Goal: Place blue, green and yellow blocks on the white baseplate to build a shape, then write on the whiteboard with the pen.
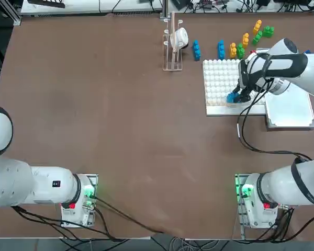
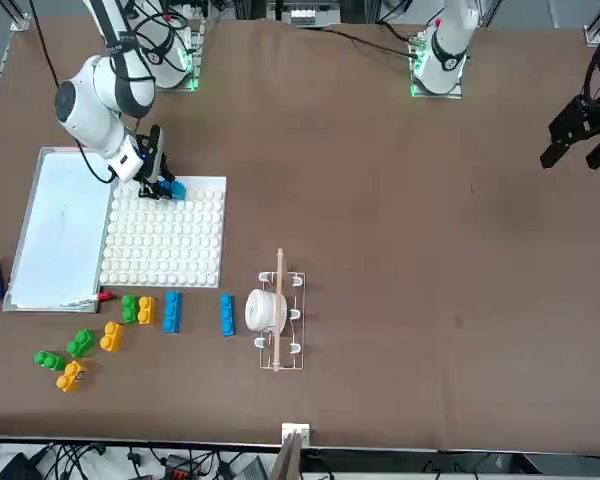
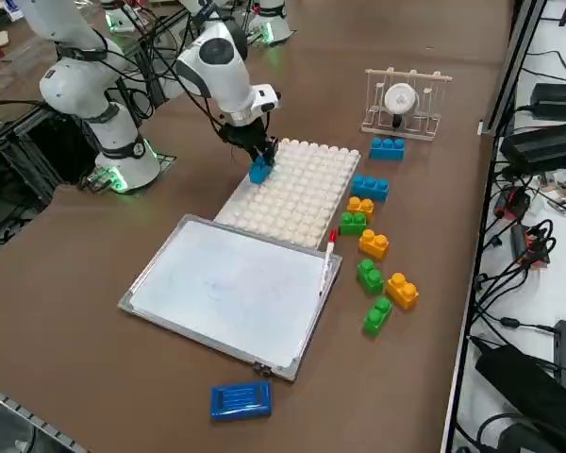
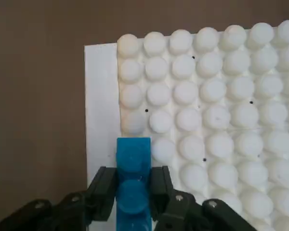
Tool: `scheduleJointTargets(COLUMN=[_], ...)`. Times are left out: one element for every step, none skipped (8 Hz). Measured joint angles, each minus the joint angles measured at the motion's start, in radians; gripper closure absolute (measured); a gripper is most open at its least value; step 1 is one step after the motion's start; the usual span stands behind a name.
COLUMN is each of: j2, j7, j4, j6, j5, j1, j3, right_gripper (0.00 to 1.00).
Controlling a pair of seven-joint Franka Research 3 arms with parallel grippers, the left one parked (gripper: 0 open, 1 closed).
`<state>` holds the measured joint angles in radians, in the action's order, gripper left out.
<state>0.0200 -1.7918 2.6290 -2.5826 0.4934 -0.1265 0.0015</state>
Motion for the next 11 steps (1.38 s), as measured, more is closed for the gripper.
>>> scheduleJointTargets(j2=[-0.001,-0.005,-0.011,-0.018,-0.02,-0.021,-0.021,-0.022,-0.022,-0.022,-0.023], j7=[0.0,0.002,0.003,0.003,0.003,0.003,0.003,0.003,0.003,0.003,0.003], j4=[0.0,0.0,0.0,0.0,0.0,0.0,0.0,0.0,0.0,0.0,0.0], j6=[-0.001,-0.006,-0.014,-0.025,-0.03,-0.031,-0.032,-0.032,-0.032,-0.032,-0.032], j5=[0.0,0.002,0.004,0.005,0.005,0.005,0.005,0.005,0.005,0.005,0.005], j1=[-0.003,-0.008,-0.011,-0.017,-0.019,-0.019,-0.019,-0.019,-0.019,-0.019,-0.019], j3=[0.0,0.0,0.001,0.002,0.002,0.002,0.001,0.001,0.001,0.0,-0.001], right_gripper=[0.61,0.61,0.61,0.61,0.61,0.61,0.61,0.61,0.61,0.61,0.61])
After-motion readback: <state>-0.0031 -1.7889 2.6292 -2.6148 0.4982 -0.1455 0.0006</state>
